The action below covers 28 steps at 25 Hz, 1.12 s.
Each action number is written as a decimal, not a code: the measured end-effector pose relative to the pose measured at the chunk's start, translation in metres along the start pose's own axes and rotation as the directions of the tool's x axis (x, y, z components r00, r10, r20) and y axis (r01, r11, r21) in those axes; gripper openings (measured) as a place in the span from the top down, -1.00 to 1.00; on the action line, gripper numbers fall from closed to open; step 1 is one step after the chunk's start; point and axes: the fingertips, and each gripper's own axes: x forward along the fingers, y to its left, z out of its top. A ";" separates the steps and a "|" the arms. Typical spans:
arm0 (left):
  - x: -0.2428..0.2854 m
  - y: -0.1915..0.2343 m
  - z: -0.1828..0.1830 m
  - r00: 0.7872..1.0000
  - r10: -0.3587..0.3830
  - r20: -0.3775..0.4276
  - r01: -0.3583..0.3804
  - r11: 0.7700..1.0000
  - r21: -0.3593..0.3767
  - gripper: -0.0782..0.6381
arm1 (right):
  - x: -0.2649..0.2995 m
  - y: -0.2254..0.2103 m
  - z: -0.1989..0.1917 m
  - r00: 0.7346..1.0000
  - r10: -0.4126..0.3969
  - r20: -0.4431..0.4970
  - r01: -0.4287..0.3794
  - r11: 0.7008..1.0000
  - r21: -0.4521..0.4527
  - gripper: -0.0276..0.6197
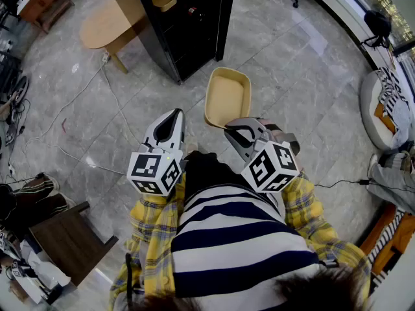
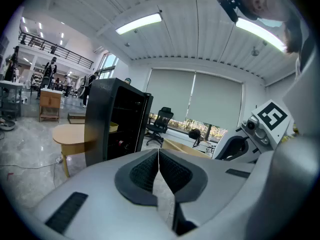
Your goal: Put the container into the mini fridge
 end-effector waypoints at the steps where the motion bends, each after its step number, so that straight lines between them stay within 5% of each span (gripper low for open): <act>1: 0.000 0.000 0.000 1.000 0.000 0.000 0.000 1.000 0.000 0.73 | 0.000 0.000 0.000 1.000 0.000 0.000 0.000 1.000 0.001 0.80; 28: 0.048 0.053 0.022 0.995 -0.088 -0.038 0.087 0.996 -0.007 0.73 | 0.050 -0.040 0.020 0.998 0.016 -0.061 -0.013 0.999 0.049 0.80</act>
